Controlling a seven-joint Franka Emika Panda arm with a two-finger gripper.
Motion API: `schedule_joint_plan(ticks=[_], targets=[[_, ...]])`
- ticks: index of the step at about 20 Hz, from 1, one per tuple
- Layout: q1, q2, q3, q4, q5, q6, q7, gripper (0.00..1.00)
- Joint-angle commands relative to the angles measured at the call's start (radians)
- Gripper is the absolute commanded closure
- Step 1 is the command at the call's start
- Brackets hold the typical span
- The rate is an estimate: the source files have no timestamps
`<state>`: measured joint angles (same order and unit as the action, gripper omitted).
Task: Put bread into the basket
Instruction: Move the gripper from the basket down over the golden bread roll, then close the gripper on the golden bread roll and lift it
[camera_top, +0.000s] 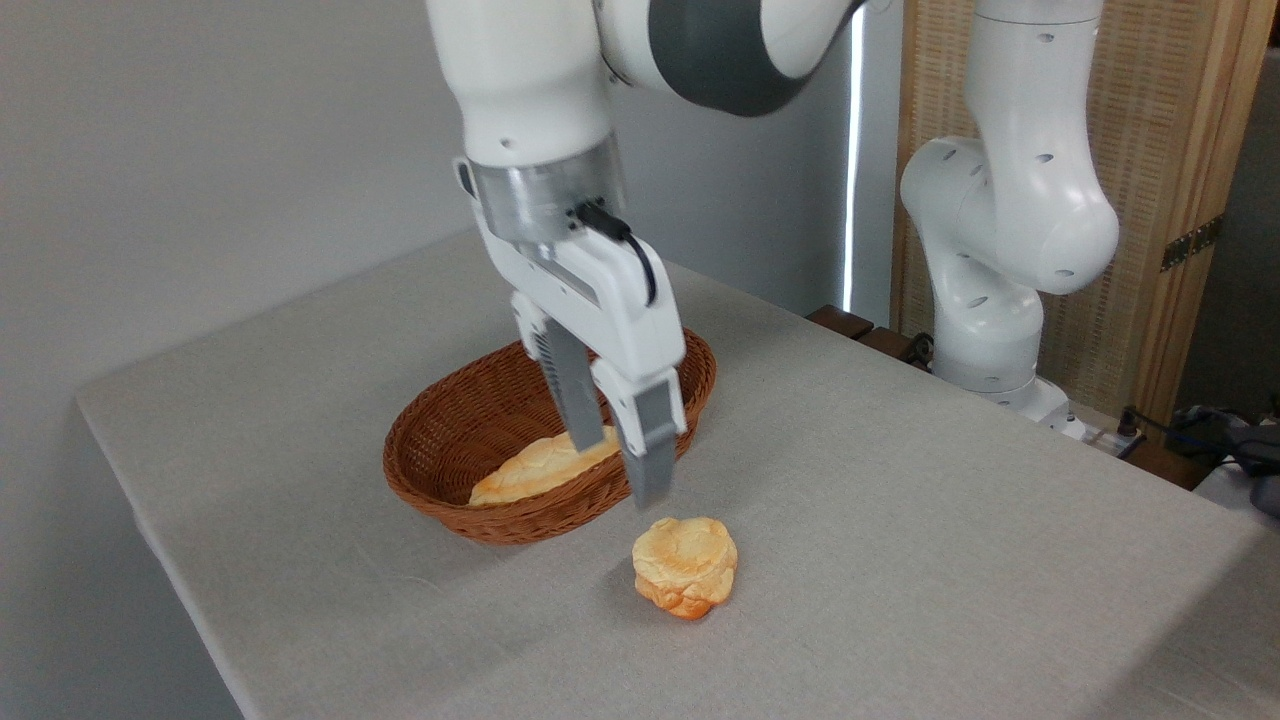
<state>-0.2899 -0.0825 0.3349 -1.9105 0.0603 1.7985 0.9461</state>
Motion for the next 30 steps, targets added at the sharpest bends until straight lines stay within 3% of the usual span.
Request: schedule_joint_plan(ticks=[1,5,7,30], targets=[[-0.009,-0.078,0.006,-0.197,0.085,0.146,0.019,0.0],[-0.012,-0.111,0.026,-0.295,0.148,0.206,0.058,0.0],[-0.012,-0.111,0.027,-0.308,0.148,0.205,0.109,0.0],[-0.046,-0.076,0.026,-0.36,0.144,0.292,0.129,0.0]])
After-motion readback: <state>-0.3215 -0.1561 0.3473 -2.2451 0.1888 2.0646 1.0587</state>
